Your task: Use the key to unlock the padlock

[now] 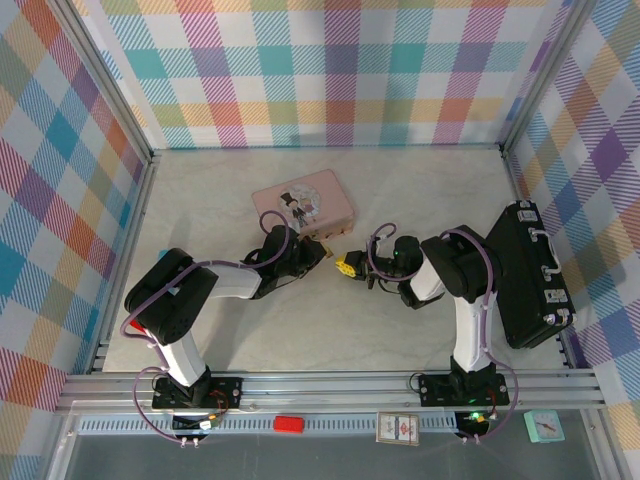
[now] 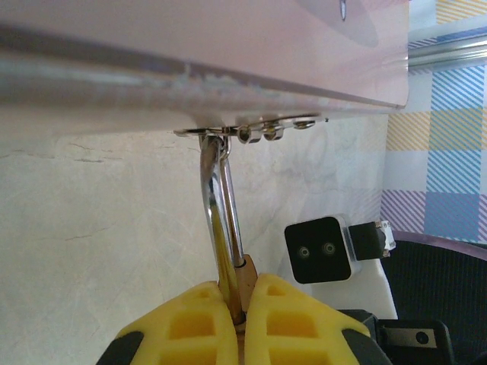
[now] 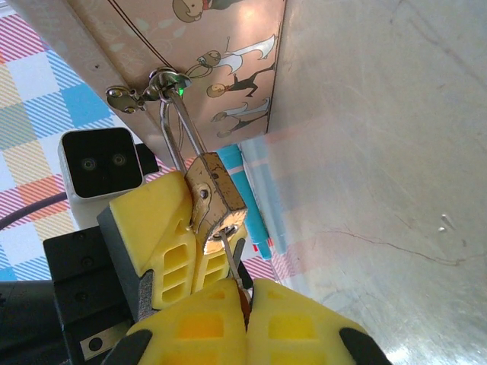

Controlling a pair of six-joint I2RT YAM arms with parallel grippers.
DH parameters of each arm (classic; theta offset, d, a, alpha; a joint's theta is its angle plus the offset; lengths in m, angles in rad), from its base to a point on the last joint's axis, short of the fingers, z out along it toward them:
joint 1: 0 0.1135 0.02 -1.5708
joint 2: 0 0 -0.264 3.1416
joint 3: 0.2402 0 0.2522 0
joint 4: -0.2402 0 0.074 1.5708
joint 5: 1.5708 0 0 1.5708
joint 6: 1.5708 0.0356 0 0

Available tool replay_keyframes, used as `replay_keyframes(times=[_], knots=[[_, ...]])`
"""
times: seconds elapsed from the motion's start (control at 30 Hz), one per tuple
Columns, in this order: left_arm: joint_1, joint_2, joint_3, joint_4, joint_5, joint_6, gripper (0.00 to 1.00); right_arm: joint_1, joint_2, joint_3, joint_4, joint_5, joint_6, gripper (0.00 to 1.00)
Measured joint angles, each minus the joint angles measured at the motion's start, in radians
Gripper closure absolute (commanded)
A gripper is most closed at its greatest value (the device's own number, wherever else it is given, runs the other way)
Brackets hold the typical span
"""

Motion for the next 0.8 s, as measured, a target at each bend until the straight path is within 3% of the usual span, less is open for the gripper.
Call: replay_keyframes(times=[0.8], knots=[[0.008, 0.014, -0.021, 0.089, 0.010, -0.016, 1.00, 0.011, 0.008, 0.012, 0.005, 0.007, 0.014, 1.00]])
